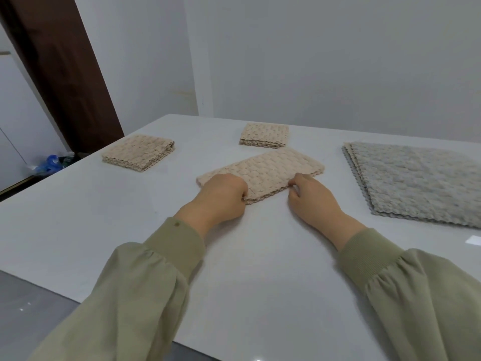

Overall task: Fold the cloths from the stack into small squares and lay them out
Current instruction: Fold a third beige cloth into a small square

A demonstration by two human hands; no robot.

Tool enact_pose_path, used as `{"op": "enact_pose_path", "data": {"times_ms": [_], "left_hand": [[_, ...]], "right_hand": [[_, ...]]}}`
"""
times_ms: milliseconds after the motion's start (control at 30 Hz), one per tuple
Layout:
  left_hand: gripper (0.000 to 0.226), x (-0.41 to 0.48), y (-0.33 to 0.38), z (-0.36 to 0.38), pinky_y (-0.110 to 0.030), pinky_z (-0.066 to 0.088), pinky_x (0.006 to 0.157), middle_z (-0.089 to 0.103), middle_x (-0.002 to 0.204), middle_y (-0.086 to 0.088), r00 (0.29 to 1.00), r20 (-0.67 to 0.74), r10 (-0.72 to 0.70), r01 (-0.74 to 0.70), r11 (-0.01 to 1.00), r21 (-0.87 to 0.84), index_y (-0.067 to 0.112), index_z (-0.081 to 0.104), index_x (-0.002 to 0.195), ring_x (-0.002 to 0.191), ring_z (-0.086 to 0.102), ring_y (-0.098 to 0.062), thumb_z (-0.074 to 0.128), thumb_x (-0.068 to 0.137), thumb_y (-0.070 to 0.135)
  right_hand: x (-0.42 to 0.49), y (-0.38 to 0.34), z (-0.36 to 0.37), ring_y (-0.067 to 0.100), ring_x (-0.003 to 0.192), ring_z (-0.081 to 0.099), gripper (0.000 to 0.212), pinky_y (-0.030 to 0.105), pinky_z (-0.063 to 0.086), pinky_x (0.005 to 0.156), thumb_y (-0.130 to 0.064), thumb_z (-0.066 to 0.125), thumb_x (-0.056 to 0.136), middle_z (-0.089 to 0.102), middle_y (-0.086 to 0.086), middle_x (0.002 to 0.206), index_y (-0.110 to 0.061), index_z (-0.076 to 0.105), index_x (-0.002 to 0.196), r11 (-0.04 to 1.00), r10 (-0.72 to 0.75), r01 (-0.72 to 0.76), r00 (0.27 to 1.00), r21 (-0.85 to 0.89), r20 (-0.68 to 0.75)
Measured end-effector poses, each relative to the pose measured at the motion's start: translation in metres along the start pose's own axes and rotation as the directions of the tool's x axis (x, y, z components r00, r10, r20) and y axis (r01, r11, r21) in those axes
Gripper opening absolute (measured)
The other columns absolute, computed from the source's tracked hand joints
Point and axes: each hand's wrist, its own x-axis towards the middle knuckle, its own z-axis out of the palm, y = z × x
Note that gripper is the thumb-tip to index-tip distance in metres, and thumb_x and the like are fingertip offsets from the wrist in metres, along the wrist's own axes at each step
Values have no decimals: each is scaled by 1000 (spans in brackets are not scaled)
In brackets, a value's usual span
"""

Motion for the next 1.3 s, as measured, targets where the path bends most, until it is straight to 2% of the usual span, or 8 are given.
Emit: {"op": "enact_pose_path", "data": {"times_ms": [200,333,467,667,833,1000,1133,1300], "left_hand": [[15,-4,71,-7,-31,50,58,67,77,-12,986,164,-41,86,955,-284,12,67,77,73,64,-27,53,79,6],[22,-2,73,-11,-28,56,64,72,86,-5,983,172,-67,173,654,-736,18,66,106,66,68,-17,54,87,17],[27,11,25,-4,-29,45,86,63,111,1,946,-134,-295,212,876,-433,20,65,113,101,59,-18,48,92,19],[26,6,17,6,-29,42,74,62,109,-5,925,-56,-376,350,899,-263,15,62,111,99,56,-28,46,91,22],[26,2,27,2,-29,42,81,60,113,-2,936,55,-348,347,886,-308,16,61,112,104,55,-22,51,91,27],[42,10,26,3,-34,39,93,53,131,-5,962,-186,-200,164,967,-193,20,45,136,120,46,-24,37,98,36],[57,22,21,25,-44,10,117,5,159,0,991,132,22,-14,998,-68,22,12,150,146,2,-21,23,100,46],[39,37,4,32,-27,30,104,50,137,-2,998,-62,-22,-11,877,-480,14,52,132,127,42,-19,39,99,30]], "right_hand": [[11,18,-10,25,120,49,33,27,34,96,-16,40,95,56,10,130,-7,57,122,973,154,-145,987,179,-37],[10,37,-21,23,121,48,32,23,32,92,-11,40,94,57,10,129,-8,58,121,939,245,-214,965,268,-90],[8,37,-20,24,118,50,34,23,32,88,-13,40,94,57,10,128,-8,56,123,926,286,-260,957,273,-56],[5,15,-8,28,110,53,38,35,44,91,-24,47,90,59,12,120,-8,54,124,987,134,-134,991,92,9],[9,26,-17,23,122,47,41,27,35,97,-17,53,92,52,8,133,-12,47,132,986,92,-107,989,126,117],[12,22,-23,26,129,43,41,36,32,106,-20,43,96,48,10,138,-14,42,137,978,77,-83,996,191,38],[11,14,-6,22,143,17,52,47,12,115,-39,31,100,19,5,156,-19,23,147,990,-61,92,965,-111,255],[24,26,-7,25,130,40,43,39,30,109,-31,37,98,46,10,141,-11,45,135,1000,17,-17,993,-3,119]]}}
